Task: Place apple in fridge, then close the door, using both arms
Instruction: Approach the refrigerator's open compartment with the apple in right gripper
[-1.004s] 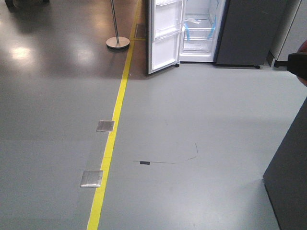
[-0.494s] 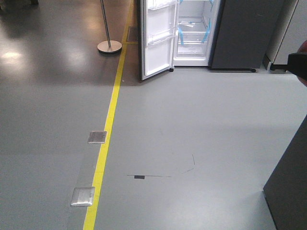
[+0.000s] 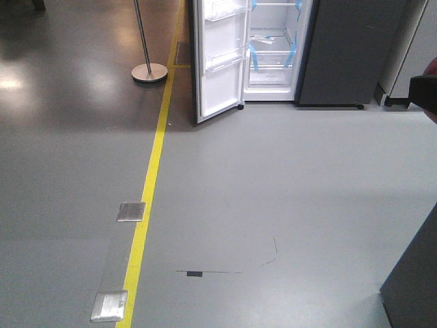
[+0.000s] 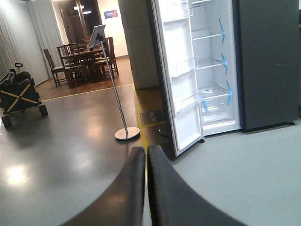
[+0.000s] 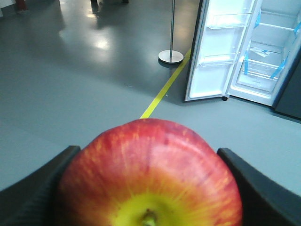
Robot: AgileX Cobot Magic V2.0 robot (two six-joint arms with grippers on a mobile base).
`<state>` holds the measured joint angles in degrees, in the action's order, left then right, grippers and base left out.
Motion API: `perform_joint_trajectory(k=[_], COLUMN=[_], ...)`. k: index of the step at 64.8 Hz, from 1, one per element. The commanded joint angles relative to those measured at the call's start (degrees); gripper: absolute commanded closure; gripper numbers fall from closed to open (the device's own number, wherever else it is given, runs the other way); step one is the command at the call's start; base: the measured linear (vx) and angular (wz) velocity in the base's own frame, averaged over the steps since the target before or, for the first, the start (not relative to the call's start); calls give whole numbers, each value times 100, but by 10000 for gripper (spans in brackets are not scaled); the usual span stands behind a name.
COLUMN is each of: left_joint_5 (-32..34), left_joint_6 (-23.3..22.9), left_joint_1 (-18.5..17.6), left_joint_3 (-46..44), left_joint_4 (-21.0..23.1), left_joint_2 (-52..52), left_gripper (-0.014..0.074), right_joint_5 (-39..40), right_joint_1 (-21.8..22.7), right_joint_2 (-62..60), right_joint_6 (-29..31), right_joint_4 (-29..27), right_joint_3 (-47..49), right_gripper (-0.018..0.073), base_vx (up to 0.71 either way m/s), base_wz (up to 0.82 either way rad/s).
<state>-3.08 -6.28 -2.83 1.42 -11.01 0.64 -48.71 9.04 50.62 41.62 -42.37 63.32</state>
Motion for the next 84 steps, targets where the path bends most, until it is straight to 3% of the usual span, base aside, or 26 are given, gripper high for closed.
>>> perform_joint_trajectory(k=[1, 84], left_joint_5=[417, 417], left_joint_6=[-24, -24], left_joint_1=[-32, -32], left_joint_3=[-107, -107], left_joint_4=[52, 52], left_joint_2=[79, 79], left_gripper=[603, 603], right_joint_5=[389, 390], right_joint_1=[25, 25], right_joint_2=[-45, -45], right_joint_6=[27, 27], right_joint_4=[-249, -249], right_joint_3=[154, 154], right_gripper=[500, 500], base_vx=[21, 24], base_wz=[-1, -1])
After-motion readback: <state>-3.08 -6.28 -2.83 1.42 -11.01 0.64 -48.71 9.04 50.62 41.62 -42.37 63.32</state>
